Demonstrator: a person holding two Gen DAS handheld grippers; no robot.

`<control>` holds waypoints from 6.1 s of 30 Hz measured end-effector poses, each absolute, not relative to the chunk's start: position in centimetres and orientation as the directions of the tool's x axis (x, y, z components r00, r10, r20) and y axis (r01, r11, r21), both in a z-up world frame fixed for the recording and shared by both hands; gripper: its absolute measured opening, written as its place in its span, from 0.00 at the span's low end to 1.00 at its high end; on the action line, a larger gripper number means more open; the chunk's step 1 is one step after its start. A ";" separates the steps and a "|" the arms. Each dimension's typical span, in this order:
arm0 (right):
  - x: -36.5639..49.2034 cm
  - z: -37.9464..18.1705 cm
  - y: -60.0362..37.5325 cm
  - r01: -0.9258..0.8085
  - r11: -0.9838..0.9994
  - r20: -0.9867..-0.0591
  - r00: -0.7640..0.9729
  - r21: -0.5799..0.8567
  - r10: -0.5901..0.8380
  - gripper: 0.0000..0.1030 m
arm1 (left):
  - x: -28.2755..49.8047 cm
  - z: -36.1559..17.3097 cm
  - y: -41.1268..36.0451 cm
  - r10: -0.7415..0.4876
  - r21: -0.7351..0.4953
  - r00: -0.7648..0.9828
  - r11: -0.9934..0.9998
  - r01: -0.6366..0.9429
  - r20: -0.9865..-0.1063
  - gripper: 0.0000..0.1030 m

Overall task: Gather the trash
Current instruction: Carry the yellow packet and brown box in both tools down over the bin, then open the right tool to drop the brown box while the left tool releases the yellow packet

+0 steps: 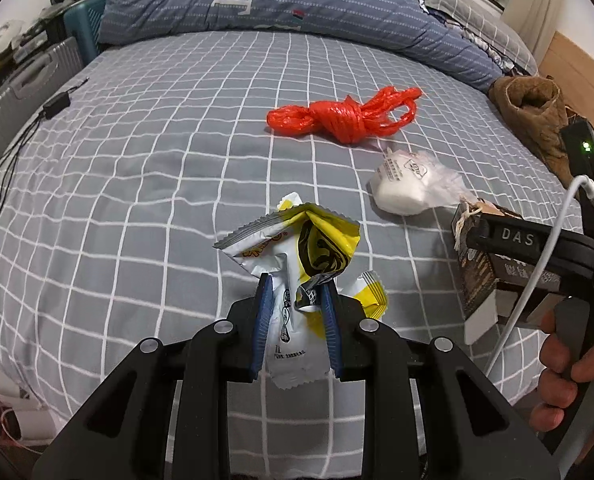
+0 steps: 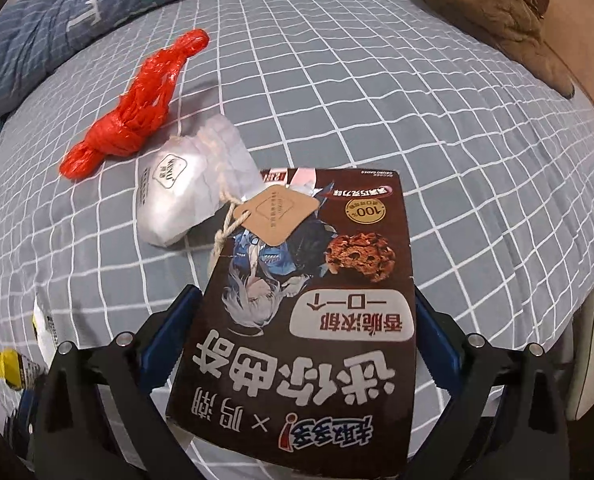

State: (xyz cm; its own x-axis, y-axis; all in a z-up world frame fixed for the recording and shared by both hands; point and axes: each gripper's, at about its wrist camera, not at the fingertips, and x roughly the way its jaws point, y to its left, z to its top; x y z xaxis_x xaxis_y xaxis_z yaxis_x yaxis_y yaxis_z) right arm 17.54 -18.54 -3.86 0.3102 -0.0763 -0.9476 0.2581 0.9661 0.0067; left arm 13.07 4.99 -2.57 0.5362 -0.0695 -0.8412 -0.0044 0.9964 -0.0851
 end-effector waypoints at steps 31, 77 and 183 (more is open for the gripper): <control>13.3 -1.9 -18.8 0.095 0.994 -0.875 0.484 0.063 0.009 0.91 | 6.4 -0.3 0.9 -0.092 -0.100 0.540 0.995 0.014 -0.837 0.23; -3.4 -1.3 -23.4 0.011 0.996 -0.845 0.530 0.093 0.073 0.91 | -6.8 -2.6 -5.8 -0.120 -0.075 0.514 0.991 0.107 -0.849 0.23; -10.3 -21.2 -32.6 0.142 0.990 -0.945 0.325 0.012 -0.035 0.93 | -7.7 -24.2 -14.9 -0.138 -0.089 0.212 0.970 0.226 -0.968 0.35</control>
